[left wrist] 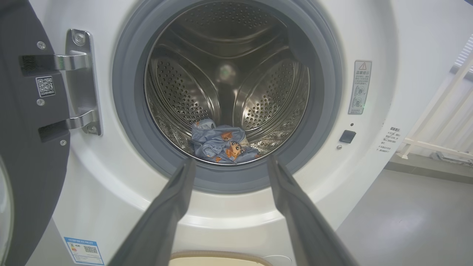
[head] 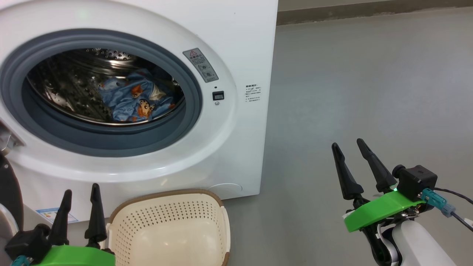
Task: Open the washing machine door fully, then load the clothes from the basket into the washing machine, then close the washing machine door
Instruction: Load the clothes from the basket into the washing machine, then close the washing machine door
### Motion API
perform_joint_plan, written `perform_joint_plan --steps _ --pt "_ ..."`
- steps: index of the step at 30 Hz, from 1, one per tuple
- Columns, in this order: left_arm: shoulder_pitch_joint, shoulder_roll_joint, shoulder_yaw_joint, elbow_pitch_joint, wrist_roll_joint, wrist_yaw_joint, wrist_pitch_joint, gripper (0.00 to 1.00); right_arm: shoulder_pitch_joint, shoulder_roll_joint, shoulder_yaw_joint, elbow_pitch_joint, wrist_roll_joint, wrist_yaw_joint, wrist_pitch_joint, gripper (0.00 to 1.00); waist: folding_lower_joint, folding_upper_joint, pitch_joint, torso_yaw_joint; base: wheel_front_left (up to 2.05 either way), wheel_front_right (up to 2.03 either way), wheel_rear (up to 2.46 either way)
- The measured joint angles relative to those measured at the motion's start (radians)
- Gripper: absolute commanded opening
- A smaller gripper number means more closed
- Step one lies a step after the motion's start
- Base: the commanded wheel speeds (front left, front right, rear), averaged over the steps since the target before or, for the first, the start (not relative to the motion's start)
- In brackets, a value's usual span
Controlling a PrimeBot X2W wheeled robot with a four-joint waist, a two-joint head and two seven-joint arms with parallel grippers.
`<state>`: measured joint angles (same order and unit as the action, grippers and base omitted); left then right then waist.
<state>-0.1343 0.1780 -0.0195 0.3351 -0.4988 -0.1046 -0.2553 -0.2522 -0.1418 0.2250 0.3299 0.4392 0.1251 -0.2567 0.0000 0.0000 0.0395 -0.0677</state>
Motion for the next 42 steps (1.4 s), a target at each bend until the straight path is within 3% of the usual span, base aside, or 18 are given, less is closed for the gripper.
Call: perform_joint_plan --steps 33,42 --pt "0.001 0.011 0.018 0.003 0.000 -0.010 0.000 1.00 0.000 0.005 0.001 0.000 0.000 0.000 0.000 1.00 0.0000 0.0000 0.016 -0.006 0.00 0.00 0.00" --pt "0.000 0.010 0.021 0.003 0.000 -0.011 0.000 1.00 0.000 0.008 0.000 0.000 0.000 0.000 0.000 1.00 0.0000 0.0000 0.015 -0.006 -0.73 0.73 0.00"
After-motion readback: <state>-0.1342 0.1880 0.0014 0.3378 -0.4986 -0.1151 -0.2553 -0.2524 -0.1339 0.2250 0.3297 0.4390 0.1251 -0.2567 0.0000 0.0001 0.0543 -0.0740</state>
